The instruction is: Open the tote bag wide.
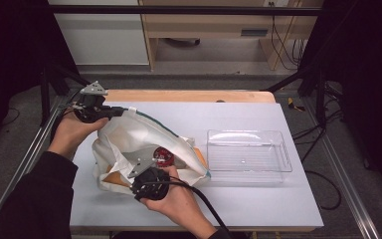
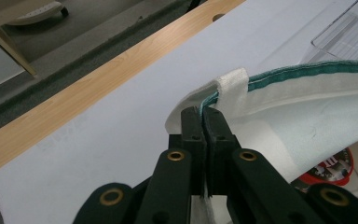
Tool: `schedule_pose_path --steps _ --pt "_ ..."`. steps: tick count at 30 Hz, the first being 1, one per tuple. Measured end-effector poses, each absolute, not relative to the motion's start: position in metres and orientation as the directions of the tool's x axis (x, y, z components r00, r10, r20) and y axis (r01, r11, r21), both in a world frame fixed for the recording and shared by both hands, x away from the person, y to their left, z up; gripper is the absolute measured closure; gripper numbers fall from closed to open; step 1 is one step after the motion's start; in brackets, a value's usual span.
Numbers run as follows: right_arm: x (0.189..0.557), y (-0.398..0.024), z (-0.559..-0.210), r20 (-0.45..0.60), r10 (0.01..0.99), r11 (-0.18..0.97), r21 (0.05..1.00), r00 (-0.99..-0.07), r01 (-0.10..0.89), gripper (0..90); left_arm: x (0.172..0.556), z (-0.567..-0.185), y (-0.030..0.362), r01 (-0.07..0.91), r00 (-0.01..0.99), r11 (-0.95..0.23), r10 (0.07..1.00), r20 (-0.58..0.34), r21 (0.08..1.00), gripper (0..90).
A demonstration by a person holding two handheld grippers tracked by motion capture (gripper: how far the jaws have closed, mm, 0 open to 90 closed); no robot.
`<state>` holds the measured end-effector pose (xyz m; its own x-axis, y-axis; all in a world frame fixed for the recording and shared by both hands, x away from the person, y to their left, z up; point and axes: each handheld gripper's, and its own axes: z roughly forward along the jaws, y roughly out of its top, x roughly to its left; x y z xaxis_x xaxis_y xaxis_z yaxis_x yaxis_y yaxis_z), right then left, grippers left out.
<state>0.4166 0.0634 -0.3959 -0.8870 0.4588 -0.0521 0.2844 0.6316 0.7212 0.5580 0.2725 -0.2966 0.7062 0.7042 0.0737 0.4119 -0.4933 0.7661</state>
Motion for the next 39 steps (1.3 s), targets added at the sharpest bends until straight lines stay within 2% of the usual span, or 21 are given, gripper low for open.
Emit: schedule_pose_path --steps 2,3,4,13,16,25,39 --pt "0.420 0.057 -0.395 -0.042 0.462 0.618 0.732 -0.886 0.287 84.2 0.557 -0.295 0.272 0.409 0.706 -0.494 0.704 0.077 0.768 88.3" --pt "0.420 0.057 -0.395 -0.042 0.462 0.618 0.732 -0.886 0.287 84.2 0.557 -0.295 0.272 0.409 0.706 -0.494 0.704 0.077 0.768 88.3" --pt "0.420 0.051 -0.391 -0.036 0.471 0.598 0.748 -0.881 0.289 88.4 0.556 -0.293 0.272 0.404 0.705 -0.492 0.705 0.081 0.771 88.3" --pt "0.400 0.051 -0.385 -0.029 0.388 0.607 0.760 -0.921 0.231 89.1 0.562 -0.290 0.268 0.389 0.708 -0.497 0.700 0.094 0.776 88.2" --pt "0.394 0.054 -0.390 -0.048 0.351 0.641 0.740 -0.935 0.203 89.1 0.565 -0.291 0.270 0.392 0.712 -0.482 0.698 0.073 0.783 88.3" --pt "0.398 0.048 -0.397 0.003 0.361 0.605 0.760 -0.933 0.236 89.2 0.576 -0.303 0.264 0.385 0.692 -0.507 0.711 0.122 0.771 88.4" --pt "0.420 0.050 -0.430 0.075 0.389 0.598 0.737 -0.918 0.314 89.1 0.596 -0.344 0.261 0.413 0.668 -0.459 0.740 0.081 0.787 88.4"
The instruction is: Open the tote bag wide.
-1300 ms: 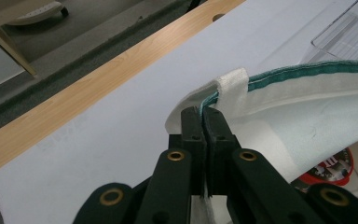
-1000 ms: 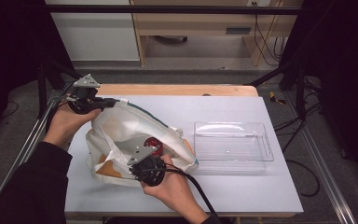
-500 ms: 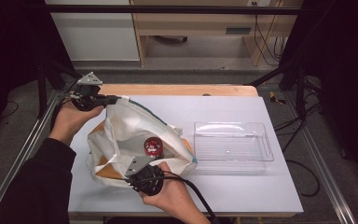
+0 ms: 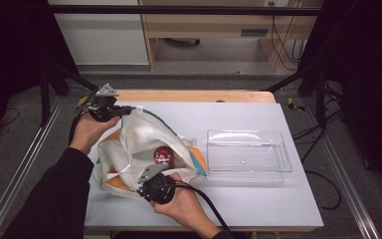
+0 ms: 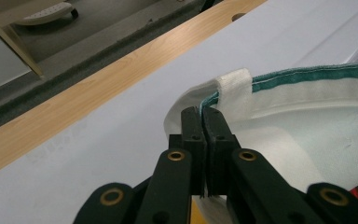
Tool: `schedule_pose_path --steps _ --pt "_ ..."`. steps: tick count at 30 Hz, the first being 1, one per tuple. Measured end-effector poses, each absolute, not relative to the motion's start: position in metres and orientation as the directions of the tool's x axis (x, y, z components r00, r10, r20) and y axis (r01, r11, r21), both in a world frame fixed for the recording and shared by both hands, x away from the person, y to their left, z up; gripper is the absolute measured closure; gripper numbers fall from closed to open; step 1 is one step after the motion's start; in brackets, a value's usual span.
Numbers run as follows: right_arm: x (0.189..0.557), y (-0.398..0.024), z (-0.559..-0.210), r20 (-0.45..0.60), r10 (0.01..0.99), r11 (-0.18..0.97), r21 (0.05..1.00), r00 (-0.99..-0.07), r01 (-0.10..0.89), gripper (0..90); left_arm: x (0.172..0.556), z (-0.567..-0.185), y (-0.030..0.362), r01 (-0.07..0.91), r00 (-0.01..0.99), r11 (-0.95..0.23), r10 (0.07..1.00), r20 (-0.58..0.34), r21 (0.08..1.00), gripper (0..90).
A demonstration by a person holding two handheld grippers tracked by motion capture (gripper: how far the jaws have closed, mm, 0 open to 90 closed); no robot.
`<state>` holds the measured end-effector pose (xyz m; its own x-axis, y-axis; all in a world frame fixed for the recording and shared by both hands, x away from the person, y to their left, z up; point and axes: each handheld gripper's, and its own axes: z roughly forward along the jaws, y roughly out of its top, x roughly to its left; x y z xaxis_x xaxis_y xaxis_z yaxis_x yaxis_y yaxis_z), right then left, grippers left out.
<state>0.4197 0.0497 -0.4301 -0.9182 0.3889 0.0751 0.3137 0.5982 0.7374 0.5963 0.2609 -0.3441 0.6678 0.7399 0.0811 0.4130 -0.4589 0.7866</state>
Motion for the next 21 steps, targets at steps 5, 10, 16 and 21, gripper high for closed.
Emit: schedule_pose_path --steps 5,10,16,21 --pt "0.420 0.049 -0.434 0.080 0.393 0.598 0.735 -0.916 0.321 89.0 0.597 -0.353 0.265 0.427 0.658 -0.447 0.750 0.070 0.786 88.4" --pt "0.419 0.051 -0.436 0.076 0.397 0.599 0.733 -0.915 0.321 89.0 0.595 -0.352 0.264 0.423 0.659 -0.453 0.748 0.077 0.785 88.3" --pt "0.422 0.049 -0.443 0.079 0.401 0.607 0.723 -0.913 0.329 88.9 0.598 -0.363 0.264 0.434 0.653 -0.475 0.751 0.096 0.766 88.3" --pt "0.424 0.050 -0.446 0.087 0.390 0.610 0.722 -0.917 0.327 87.9 0.600 -0.372 0.263 0.434 0.656 -0.466 0.750 0.084 0.771 87.9"
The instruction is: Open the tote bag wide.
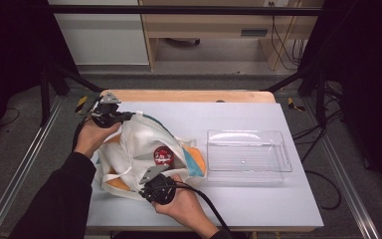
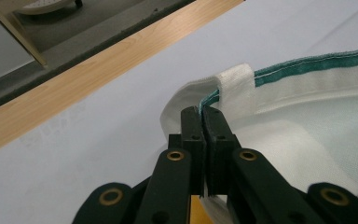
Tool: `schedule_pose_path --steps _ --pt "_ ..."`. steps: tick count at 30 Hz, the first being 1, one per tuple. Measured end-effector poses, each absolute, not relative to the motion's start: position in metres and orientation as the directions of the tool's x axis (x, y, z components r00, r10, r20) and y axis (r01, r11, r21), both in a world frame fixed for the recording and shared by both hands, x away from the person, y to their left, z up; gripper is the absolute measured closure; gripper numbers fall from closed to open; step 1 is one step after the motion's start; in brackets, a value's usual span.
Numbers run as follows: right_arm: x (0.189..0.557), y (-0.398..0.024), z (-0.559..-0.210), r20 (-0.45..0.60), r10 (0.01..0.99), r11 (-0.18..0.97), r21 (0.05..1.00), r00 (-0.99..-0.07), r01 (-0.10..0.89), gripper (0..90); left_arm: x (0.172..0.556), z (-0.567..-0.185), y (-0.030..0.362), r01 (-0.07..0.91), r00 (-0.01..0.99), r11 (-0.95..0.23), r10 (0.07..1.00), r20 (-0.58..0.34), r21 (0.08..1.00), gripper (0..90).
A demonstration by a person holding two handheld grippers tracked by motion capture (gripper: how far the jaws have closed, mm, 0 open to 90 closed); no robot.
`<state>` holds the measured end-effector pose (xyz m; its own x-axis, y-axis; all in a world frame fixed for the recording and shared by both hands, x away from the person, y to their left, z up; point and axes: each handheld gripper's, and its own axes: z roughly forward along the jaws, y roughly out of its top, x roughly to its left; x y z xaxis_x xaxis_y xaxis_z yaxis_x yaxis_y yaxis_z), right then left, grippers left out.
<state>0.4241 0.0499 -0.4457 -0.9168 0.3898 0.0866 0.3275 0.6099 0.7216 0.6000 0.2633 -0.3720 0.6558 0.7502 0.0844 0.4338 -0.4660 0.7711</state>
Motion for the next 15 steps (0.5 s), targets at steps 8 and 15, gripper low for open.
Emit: schedule_pose_path --steps 8,15 --pt "0.417 0.045 -0.439 0.073 0.348 0.618 0.732 -0.935 0.287 58.7 0.577 -0.358 0.258 0.343 0.640 -0.481 0.749 0.174 0.807 68.8" --pt "0.413 0.030 -0.415 0.069 0.363 0.568 0.775 -0.929 0.279 42.8 0.544 -0.335 0.258 0.291 0.602 -0.475 0.765 0.227 0.830 50.6"
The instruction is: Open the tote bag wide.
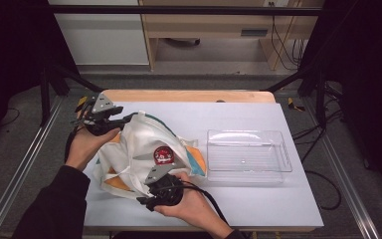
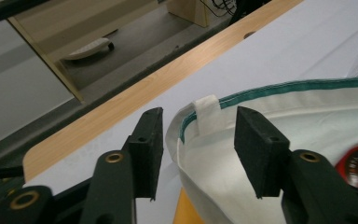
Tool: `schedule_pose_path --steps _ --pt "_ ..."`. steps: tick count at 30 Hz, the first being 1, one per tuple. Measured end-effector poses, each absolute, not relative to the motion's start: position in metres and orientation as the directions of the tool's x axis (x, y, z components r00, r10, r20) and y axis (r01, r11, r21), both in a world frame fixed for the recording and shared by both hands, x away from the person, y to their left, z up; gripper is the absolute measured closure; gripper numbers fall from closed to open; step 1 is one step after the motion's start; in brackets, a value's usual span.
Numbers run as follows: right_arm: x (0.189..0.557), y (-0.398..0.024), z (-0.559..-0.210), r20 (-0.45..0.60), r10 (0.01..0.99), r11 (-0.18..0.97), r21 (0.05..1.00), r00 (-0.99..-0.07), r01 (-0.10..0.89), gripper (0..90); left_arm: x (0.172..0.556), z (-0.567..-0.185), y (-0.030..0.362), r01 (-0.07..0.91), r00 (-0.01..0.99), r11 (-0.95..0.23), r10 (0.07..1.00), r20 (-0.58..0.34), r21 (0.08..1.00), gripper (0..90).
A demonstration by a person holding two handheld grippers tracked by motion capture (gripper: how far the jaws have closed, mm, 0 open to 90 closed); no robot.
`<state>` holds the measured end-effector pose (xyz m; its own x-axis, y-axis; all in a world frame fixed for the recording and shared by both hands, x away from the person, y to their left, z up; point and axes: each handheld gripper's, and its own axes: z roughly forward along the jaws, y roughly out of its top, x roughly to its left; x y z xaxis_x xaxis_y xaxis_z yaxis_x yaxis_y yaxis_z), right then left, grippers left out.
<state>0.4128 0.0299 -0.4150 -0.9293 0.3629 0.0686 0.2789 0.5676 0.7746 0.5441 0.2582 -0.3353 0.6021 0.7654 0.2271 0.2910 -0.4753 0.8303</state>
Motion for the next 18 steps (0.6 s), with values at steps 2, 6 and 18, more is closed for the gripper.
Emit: schedule_pose_path --steps 2,6,18 --pt "0.412 0.026 -0.407 0.044 0.392 0.560 0.781 -0.919 0.277 39.0 0.532 -0.330 0.260 0.283 0.590 -0.469 0.773 0.234 0.837 48.7" --pt "0.411 0.017 -0.389 -0.001 0.430 0.555 0.789 -0.903 0.264 33.2 0.499 -0.325 0.268 0.295 0.566 -0.449 0.793 0.224 0.844 44.4" --pt "0.437 -0.012 -0.331 -0.076 0.490 0.568 0.784 -0.868 0.252 19.5 0.433 -0.352 0.270 0.274 0.561 -0.406 0.804 0.198 0.872 33.9"
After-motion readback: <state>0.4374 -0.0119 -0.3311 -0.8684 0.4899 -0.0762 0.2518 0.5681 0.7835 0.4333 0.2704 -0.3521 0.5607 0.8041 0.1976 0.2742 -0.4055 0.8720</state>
